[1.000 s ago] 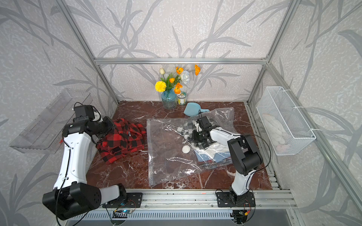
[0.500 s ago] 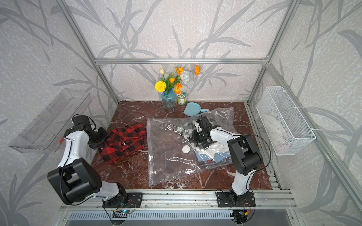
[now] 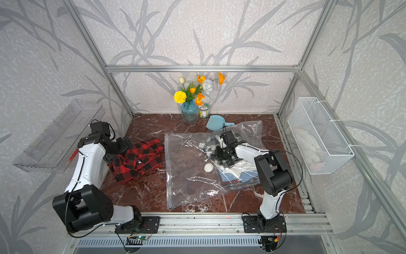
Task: Take the shirt out of the vacuum bag
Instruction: Move the shirt at the center of the board.
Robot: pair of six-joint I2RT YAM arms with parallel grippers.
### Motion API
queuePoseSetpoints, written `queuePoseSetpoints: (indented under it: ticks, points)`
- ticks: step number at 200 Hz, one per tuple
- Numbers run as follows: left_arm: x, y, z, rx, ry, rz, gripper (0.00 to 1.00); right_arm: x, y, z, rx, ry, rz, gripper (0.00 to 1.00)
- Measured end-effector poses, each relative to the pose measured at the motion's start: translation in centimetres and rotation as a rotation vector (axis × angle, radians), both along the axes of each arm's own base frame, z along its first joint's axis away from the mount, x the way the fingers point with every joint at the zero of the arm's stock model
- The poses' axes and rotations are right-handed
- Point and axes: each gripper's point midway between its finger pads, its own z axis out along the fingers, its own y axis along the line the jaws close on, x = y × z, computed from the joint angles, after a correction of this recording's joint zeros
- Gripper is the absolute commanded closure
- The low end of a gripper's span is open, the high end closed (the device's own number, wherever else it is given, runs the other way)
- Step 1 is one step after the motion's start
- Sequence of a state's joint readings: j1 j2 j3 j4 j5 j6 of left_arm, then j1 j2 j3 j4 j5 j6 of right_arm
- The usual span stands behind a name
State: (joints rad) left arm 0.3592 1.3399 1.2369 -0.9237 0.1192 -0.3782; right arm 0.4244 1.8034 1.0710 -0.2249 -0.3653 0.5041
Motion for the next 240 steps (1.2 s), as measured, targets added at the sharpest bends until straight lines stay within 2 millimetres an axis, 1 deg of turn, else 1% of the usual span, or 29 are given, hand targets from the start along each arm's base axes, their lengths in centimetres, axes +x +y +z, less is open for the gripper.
queuePoseSetpoints:
  ticks: [9, 33, 45, 73, 88, 100, 107, 116, 130, 144, 158, 189, 217, 226, 240]
  points:
    - [-0.9, -0.5, -0.1, 0.006, 0.011, 0.002, 0.00, 0.0, 0.0, 0.0, 0.002, 0.000, 0.001, 0.82]
    - [-3.5, -0.8, -0.5, 0.017, 0.053, 0.032, 0.00, 0.0, 0.0, 0.0, 0.003, 0.000, 0.002, 0.82]
    - [-4.3, -0.9, -0.1, 0.028, 0.057, 0.042, 0.00, 0.0, 0.0, 0.0, 0.003, -0.001, 0.002, 0.82]
    - [-5.3, -2.0, 1.0, 0.041, 0.036, 0.028, 0.01, 0.0, 0.1, 0.0, 0.004, -0.001, 0.002, 0.82]
    - [-5.4, -3.0, 1.4, 0.036, 0.018, 0.006, 0.07, 0.0, 0.1, 0.0, 0.005, -0.001, 0.002, 0.82]
    - [-5.3, -3.7, 1.1, 0.031, 0.013, -0.016, 0.12, 0.0, 0.1, 0.0, 0.008, -0.002, 0.003, 0.82]
    - [-5.3, -4.1, 0.6, 0.026, 0.021, -0.026, 0.15, 0.0, 0.1, 0.0, 0.010, -0.002, 0.004, 0.82]
    - [-5.3, -4.4, -0.7, 0.017, 0.048, -0.034, 0.18, 0.0, 0.2, 0.0, 0.012, -0.002, 0.004, 0.82]
    - [-5.1, -4.7, -3.2, -0.004, 0.116, -0.039, 0.22, 0.0, 0.2, 0.0, 0.013, -0.002, 0.005, 0.82]
    - [-4.7, -4.8, -5.8, -0.020, 0.180, -0.045, 0.23, 0.1, 0.2, 0.0, 0.013, -0.002, 0.005, 0.82]
    - [-4.2, -5.0, -7.7, -0.031, 0.218, -0.049, 0.22, 0.1, 0.2, 0.0, 0.013, -0.002, 0.005, 0.82]
    - [-2.2, -5.8, -10.6, -0.056, 0.248, -0.075, 0.23, 0.1, 0.2, 0.0, 0.014, -0.003, 0.006, 0.82]
    - [-1.0, -6.6, -14.2, -0.080, 0.321, -0.097, 0.23, 0.0, 0.2, -0.1, 0.013, -0.002, 0.005, 0.82]
    - [-0.7, -6.6, -14.9, -0.083, 0.344, -0.097, 0.24, 0.0, 0.2, -0.2, 0.013, -0.002, 0.006, 0.82]
    - [0.3, -6.7, -15.0, -0.091, 0.343, -0.092, 0.24, 0.0, 0.2, -0.2, 0.012, -0.002, 0.005, 0.82]
